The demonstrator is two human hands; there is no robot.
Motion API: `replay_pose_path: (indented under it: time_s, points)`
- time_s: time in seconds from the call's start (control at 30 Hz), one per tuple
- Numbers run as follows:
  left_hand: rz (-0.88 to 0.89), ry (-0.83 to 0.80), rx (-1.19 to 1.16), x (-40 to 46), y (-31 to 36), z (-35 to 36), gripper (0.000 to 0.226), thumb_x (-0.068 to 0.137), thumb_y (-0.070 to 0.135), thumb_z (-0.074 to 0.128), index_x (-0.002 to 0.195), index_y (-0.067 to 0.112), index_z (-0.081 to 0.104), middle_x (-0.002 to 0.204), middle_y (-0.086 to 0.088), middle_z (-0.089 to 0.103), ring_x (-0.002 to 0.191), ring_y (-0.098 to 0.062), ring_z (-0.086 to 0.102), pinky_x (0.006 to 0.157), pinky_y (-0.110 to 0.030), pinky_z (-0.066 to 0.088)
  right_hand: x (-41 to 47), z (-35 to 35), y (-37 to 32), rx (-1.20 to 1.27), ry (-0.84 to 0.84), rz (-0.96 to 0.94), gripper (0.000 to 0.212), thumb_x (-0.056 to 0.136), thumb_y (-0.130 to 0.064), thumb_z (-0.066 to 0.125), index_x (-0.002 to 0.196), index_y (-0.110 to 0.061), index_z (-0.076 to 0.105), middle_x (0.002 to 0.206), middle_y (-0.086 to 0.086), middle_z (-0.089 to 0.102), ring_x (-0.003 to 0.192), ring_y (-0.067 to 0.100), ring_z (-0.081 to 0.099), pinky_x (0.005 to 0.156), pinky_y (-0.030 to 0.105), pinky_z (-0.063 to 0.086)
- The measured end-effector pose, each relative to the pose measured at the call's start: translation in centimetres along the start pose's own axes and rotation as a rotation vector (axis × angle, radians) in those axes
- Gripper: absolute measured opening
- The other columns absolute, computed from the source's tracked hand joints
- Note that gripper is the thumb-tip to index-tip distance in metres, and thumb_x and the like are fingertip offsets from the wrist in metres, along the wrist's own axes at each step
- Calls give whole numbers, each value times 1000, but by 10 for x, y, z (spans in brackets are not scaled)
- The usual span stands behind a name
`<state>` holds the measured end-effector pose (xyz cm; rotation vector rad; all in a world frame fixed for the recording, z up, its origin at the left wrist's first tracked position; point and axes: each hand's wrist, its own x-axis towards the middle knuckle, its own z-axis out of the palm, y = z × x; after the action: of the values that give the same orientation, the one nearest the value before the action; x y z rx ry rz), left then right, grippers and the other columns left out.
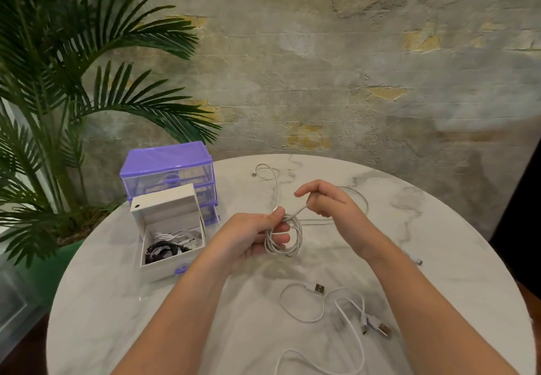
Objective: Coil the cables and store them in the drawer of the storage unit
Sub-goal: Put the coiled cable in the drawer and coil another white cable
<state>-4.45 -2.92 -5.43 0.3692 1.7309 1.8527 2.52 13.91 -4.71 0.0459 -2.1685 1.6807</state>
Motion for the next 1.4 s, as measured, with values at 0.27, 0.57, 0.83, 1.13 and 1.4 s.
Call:
replay_pose_path:
  time_s: [0.27, 0.57, 0.83, 1.13, 1.4]
  points:
    - [60, 144, -283, 7, 3, -3, 23, 86, 24, 69, 84, 1, 69, 74, -6, 73, 59, -11, 69, 68, -29, 61, 8, -10, 37, -590, 72, 57, 30, 104, -20, 37, 121, -26, 61, 109, -6, 50, 119, 17, 38, 95, 22, 25]
    - [82, 149, -397, 7, 3, -7, 19, 84, 23, 70, 87, 4, 68, 72, -3, 71, 61, -8, 68, 63, -27, 61, 2, -28, 41, -1139, 99, 255, 45, 102, -50, 27, 108, -30, 67, 101, 3, 49, 103, 27, 48, 84, 38, 39]
    - [13, 101, -313, 6, -2, -1, 22, 84, 23, 71, 87, 1, 69, 70, -4, 69, 66, -12, 67, 62, -30, 61, 3, -19, 20, -318, 403, 191, 44, 95, -55, 45, 105, -24, 74, 59, 3, 59, 50, 13, 52, 54, 28, 44]
    - [47, 87, -260, 6, -7, 9, 20, 83, 26, 72, 85, 7, 71, 74, -1, 69, 77, -10, 66, 62, -29, 61, 6, -6, 12, 404, 290, 218, 35, 105, -29, 39, 120, -6, 61, 75, 7, 53, 53, 17, 54, 50, 25, 47]
    - [65, 74, -306, 5, -4, 8, 20, 84, 27, 70, 84, 7, 70, 74, -1, 67, 77, -10, 63, 67, -30, 61, 6, -6, 17, 419, 246, 271, 33, 102, -31, 46, 121, -10, 63, 62, 0, 49, 43, 10, 39, 43, 22, 31]
